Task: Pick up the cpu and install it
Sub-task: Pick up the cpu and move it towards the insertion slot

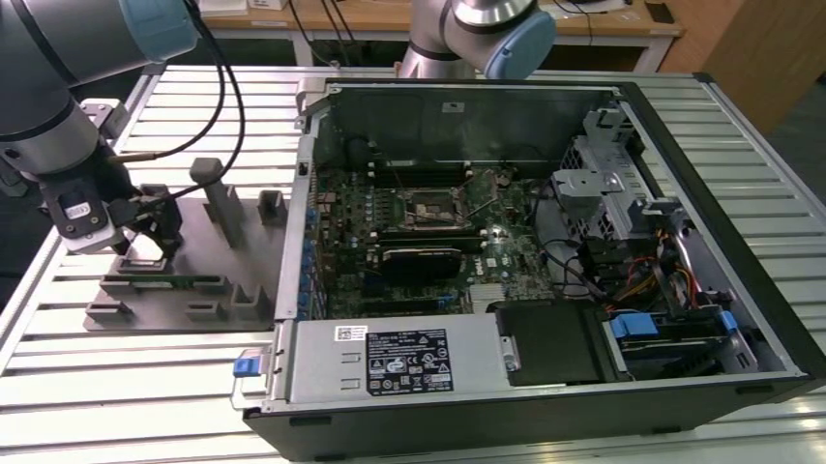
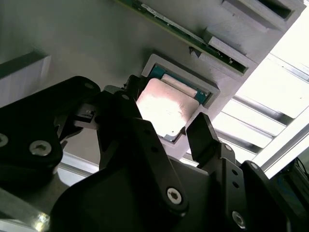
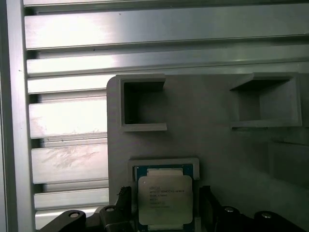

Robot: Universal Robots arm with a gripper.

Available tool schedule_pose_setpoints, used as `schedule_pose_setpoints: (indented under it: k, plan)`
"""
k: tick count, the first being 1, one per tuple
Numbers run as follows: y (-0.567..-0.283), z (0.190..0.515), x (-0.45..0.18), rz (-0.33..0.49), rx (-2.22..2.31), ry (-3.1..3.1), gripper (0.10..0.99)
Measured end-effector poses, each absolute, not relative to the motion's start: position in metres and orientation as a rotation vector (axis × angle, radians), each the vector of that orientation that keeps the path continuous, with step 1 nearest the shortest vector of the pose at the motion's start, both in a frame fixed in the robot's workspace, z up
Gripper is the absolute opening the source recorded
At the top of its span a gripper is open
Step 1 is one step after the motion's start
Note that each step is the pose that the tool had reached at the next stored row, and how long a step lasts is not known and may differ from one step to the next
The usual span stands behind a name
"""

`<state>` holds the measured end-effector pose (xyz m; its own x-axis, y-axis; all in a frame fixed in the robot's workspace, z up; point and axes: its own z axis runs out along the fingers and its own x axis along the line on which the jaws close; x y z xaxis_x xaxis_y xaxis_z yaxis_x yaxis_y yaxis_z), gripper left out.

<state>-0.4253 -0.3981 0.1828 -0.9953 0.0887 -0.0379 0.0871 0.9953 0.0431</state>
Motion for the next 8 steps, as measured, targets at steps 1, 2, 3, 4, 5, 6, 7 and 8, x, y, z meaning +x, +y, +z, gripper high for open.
schedule_pose_setpoints:
  k: [1, 2, 3, 4, 5, 6, 7, 8]
  plan:
    - [-0.3981, 0.1828, -0.4253, 0.064, 0.136, 3.098, 0.663]
    - [-0.3981, 0.1828, -0.4253, 0.064, 0.136, 3.098, 0.663]
    - [-0.3981, 0.1828, -0.4254, 0.064, 0.136, 3.098, 0.663]
    - [-0.3981, 0.1828, -0.4255, 0.064, 0.137, 3.098, 0.663]
    - [-0.3981, 0.1827, -0.4255, 0.064, 0.136, 3.098, 0.663]
    - [-0.3981, 0.1828, -0.4255, 0.064, 0.137, 3.098, 0.663]
    - [-0.3981, 0.1828, -0.4255, 0.064, 0.136, 3.098, 0.663]
    - [-0.3981, 0.1828, -0.4256, 0.064, 0.137, 3.098, 0.647]
